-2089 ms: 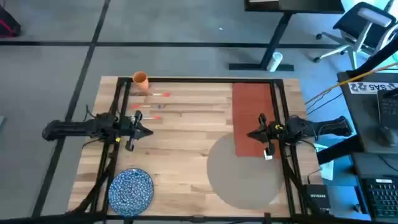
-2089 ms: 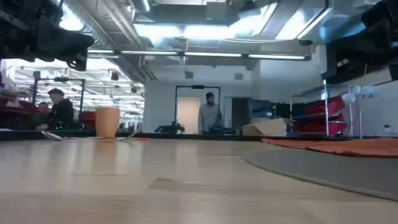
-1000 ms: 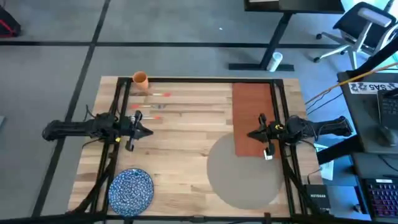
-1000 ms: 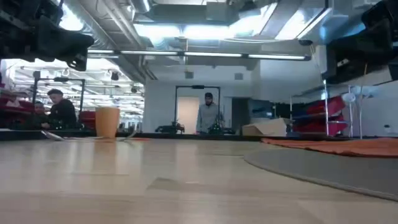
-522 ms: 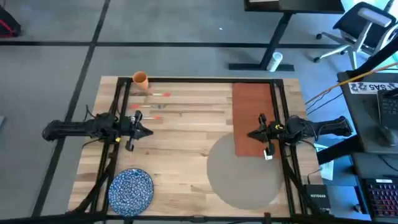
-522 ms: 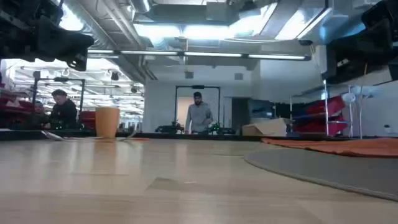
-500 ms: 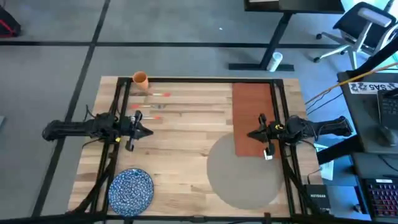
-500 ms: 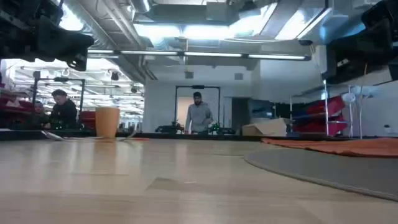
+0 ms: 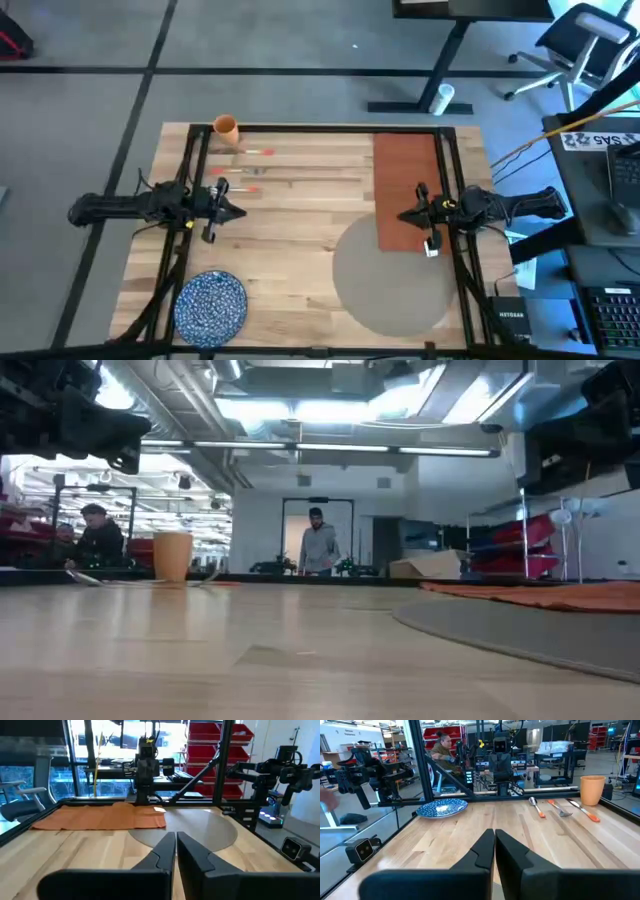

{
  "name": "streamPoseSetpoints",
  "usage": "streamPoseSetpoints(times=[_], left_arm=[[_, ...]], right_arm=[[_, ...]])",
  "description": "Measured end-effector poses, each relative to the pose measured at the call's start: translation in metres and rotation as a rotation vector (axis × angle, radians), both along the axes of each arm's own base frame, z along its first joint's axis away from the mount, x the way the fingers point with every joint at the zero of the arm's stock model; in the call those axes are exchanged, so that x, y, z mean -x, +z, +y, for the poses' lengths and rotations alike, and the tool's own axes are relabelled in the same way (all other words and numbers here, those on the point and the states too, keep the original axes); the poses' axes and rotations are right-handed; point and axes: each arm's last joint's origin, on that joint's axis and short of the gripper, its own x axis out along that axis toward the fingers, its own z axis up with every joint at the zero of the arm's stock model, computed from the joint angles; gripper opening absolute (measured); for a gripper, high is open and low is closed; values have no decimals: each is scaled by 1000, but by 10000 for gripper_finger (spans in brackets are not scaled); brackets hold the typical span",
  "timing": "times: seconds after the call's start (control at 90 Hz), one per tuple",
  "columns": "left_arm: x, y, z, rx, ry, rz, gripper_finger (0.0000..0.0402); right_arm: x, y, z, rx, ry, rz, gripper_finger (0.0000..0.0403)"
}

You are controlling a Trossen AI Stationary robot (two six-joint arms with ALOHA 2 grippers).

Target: Set table place

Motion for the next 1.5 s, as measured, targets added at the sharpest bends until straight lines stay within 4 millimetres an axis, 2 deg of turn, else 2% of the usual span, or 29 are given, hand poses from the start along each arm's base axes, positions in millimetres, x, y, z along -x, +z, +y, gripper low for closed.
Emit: streamPoseSetpoints(times=[0.589,0.911,1.056,1.211,1.5], left_arm=[[0,0,0,2,1,0,0],[0,6,3,313,84,-48,0],[0,6,3,386,80,-50,0],[0,7,3,364,83,-60,0],[4,25,6,367,148,-259,0]], right_arm=[[0,0,0,0,0,0,0],[0,0,0,0,0,0,0],[0,0,0,0,0,0,0],[0,0,0,0,0,0,0],[0,0,0,0,0,0,0]])
